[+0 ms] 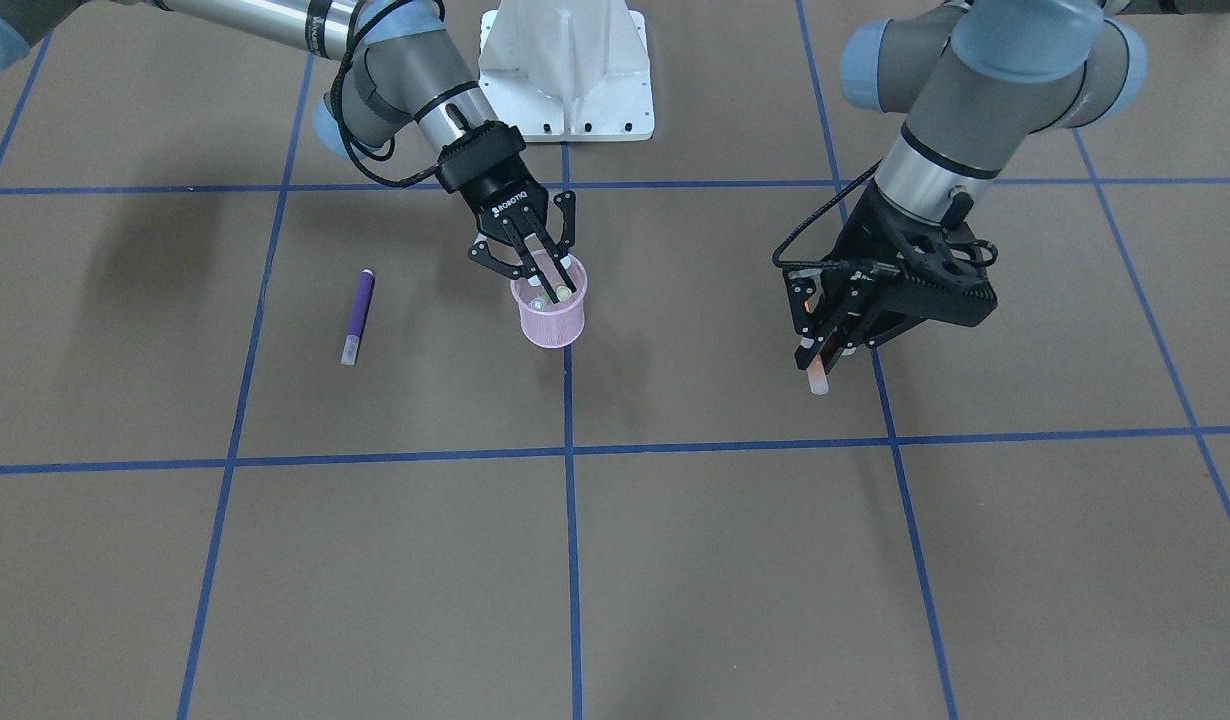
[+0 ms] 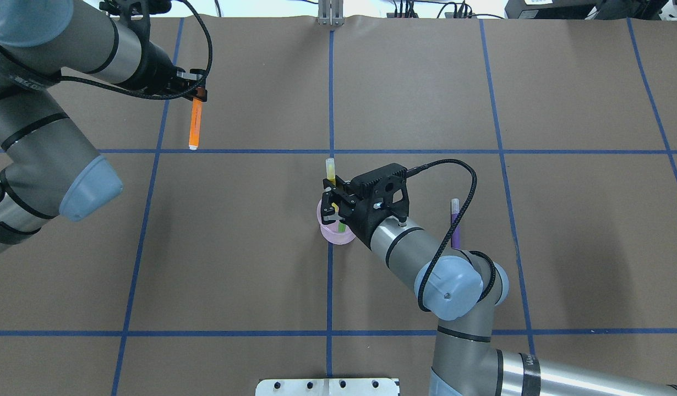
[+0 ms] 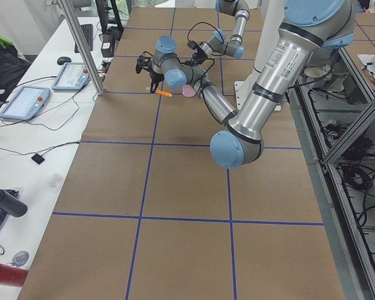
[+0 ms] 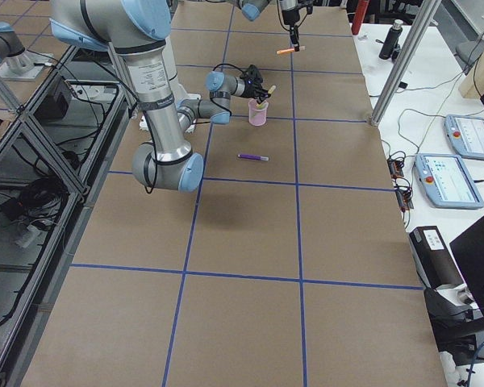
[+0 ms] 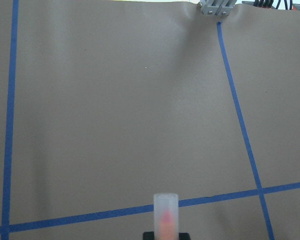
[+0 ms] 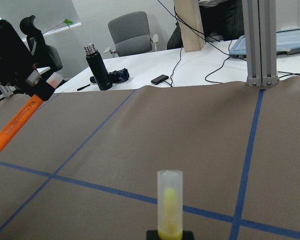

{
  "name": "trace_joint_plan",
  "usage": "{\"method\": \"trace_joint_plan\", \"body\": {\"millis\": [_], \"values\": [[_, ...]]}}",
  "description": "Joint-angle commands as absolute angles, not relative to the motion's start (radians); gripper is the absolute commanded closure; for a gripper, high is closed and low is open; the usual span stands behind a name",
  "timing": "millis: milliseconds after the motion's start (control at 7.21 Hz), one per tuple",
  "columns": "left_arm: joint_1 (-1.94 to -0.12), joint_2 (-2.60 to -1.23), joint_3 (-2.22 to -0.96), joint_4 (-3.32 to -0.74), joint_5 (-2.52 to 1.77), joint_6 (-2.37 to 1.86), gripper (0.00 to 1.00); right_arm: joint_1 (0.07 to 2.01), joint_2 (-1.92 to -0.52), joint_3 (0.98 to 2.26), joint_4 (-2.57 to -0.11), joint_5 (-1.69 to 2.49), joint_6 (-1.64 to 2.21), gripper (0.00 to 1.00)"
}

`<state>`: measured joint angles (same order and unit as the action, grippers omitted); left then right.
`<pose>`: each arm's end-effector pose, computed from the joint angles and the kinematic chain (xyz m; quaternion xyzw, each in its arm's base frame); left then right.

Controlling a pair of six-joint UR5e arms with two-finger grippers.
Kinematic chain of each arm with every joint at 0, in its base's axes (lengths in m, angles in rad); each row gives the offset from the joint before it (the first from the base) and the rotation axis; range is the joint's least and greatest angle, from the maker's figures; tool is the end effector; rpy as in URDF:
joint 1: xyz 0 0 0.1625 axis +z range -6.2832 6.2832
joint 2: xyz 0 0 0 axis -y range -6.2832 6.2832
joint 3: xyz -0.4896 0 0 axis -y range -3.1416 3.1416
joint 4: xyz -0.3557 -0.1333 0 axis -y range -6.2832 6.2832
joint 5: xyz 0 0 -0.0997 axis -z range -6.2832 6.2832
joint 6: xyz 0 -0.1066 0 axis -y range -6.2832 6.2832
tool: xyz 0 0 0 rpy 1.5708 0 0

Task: Collect pens into pen holder
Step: 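Lower the yellow highlighter into the pink cup with the right gripper, then open the right gripper and raise it away from the cup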

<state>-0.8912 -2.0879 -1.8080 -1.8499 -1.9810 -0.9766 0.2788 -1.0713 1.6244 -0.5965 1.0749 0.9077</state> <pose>0.3293 -0.5520 0.3089 0.1966 0.4760 -0.0264 0.8567 -0.5600 -0.3517 0.3099 0.4622 -0.5170 0.0329 0.7197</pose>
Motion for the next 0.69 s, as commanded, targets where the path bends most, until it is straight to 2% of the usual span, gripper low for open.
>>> {"method": "trace_joint_plan", "body": {"millis": [0, 555], "values": [[-0.894, -2.088, -1.827, -1.852, -1.947, -0.974, 1.00, 0.272, -1.062, 1.629, -0.594, 1.060, 0.913, 0.01], [-0.894, -2.080, -1.885, -1.920, -1.785, -0.988, 1.00, 0.317, -1.060, 1.718, -0.688, 1.138, 0.946, 0.00]]}}
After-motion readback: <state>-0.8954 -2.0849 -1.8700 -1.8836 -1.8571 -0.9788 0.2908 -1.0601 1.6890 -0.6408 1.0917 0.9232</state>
